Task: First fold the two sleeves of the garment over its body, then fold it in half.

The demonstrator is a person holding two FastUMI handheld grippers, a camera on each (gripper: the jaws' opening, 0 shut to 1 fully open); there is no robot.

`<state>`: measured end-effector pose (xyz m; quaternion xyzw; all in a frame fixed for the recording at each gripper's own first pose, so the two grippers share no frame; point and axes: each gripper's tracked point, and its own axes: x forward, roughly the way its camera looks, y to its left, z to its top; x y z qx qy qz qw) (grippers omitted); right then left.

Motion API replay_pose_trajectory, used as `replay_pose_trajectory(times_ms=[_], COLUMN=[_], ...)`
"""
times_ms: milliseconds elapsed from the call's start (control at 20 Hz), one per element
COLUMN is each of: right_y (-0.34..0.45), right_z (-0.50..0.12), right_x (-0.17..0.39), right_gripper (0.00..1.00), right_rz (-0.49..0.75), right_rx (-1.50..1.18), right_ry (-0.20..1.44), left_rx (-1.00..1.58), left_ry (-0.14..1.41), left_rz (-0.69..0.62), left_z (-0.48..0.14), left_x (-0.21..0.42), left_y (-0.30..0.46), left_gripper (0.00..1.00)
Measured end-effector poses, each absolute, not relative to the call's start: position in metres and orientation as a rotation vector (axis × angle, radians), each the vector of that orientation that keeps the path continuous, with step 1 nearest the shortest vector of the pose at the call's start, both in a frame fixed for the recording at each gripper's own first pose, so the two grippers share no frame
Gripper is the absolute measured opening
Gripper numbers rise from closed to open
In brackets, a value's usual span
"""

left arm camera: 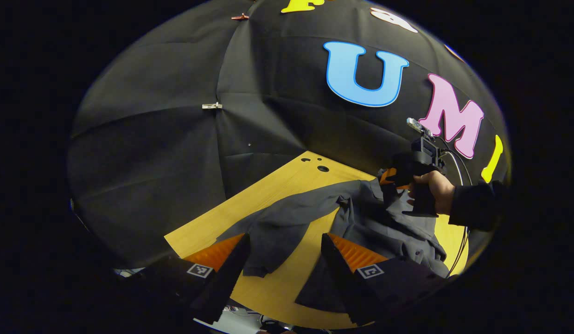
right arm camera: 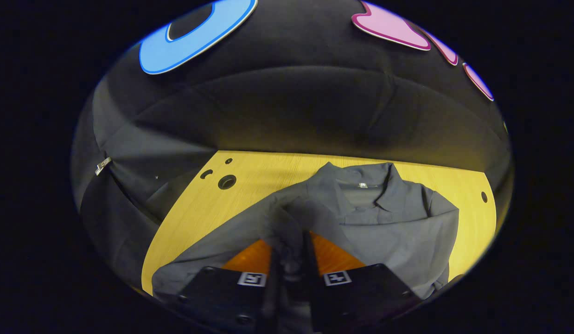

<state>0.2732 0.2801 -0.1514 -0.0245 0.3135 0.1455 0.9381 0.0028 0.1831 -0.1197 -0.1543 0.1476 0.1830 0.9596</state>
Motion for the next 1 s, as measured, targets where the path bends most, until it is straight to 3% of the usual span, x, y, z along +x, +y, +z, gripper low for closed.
replay_pose_trajectory(times_ms=[150, 200, 550, 750, 800, 1000], right_y=[0.29, 0.291, 0.273, 0.237, 0.226, 0.173], right_z=[-0.146, -0.142, -0.102, -0.088, -0.086, -0.083], right_x=[0.258, 0.251, 0.206, 0.183, 0.176, 0.146], right_gripper=[0.94, 0.97, 0.99, 0.99, 0.99, 0.99], right_rz=[0.327, 0.338, 0.368, 0.33, 0.316, 0.249], right_rx=[-0.063, -0.07, -0.118, -0.1, -0.082, -0.028], right_ry=[0.634, 0.627, 0.538, 0.516, 0.513, 0.519], left_rx=[-0.335, -0.335, -0.361, -0.32, -0.322, -0.384], left_ry=[0.297, 0.293, 0.309, 0.37, 0.39, 0.458], left_rz=[0.388, 0.396, 0.452, 0.514, 0.518, 0.518], left_z=[-0.125, -0.125, -0.158, -0.199, -0.209, -0.24], left_x=[0.001, 0.001, 0.002, 0.003, 0.004, 0.01], left_y=[0.192, 0.196, 0.235, 0.271, 0.277, 0.287], left_gripper=[0.97, 0.97, 0.97, 0.97, 0.93, 0.97])
